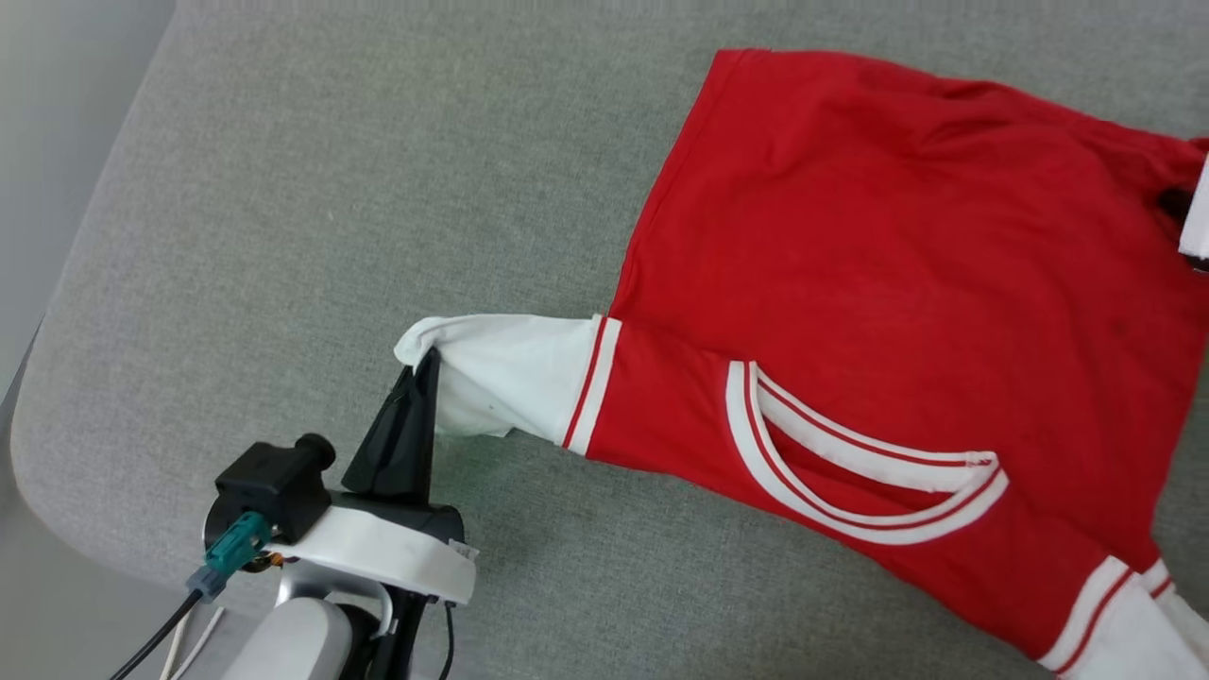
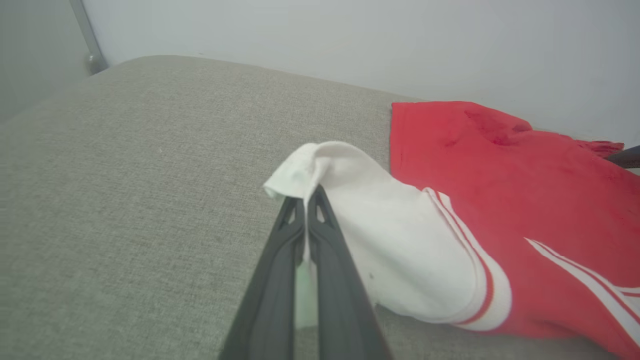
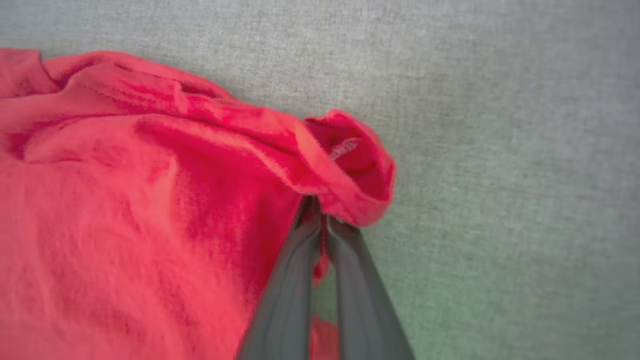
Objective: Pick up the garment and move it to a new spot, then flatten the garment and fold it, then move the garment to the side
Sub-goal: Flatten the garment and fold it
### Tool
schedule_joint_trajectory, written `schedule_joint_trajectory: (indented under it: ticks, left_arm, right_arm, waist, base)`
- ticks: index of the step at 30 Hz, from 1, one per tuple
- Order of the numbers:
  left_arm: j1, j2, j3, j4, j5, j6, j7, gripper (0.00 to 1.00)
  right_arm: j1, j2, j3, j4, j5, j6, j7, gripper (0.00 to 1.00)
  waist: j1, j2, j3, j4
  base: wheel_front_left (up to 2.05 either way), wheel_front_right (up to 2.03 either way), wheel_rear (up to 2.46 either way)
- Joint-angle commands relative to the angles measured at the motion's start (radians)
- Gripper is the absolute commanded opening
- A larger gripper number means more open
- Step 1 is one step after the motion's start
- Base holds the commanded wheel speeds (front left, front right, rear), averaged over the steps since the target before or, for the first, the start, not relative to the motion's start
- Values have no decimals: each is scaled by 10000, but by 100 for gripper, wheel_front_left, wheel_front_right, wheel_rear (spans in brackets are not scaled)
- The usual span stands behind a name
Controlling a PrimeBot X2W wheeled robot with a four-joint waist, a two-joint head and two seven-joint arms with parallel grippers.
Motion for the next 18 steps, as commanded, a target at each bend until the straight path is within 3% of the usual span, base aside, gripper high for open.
schedule_joint_trajectory:
  ticks: [1, 10, 15, 18]
  left_arm:
    - [99, 39, 49, 38, -24, 38, -33, 0]
    - [1200, 538, 484, 369, -362, 403, 174, 0]
    - [1856, 731, 691, 298, -578, 656, 408, 0]
    - [2221, 865, 804, 268, -660, 844, 530, 0]
  right_arm:
    - [233, -36, 79, -37, -68, -3, -16, 0]
    - [1323, -1199, 1042, -2580, 641, -3, 53, 0]
    - [3603, -1546, 611, -4274, 1219, -4, 335, 0]
    - [5430, -1256, 114, -5184, 1355, -4, 446, 0]
  waist:
    - [-2, 0, -315, -178]
    - [-2, 0, -2006, -1259]
    - [-2, 0, -2795, -1893]
    - [-2, 0, -3152, -2249]
  base:
    - [0, 0, 0]
    - [0, 0, 0]
    - [0, 0, 0]
    - [0, 0, 0]
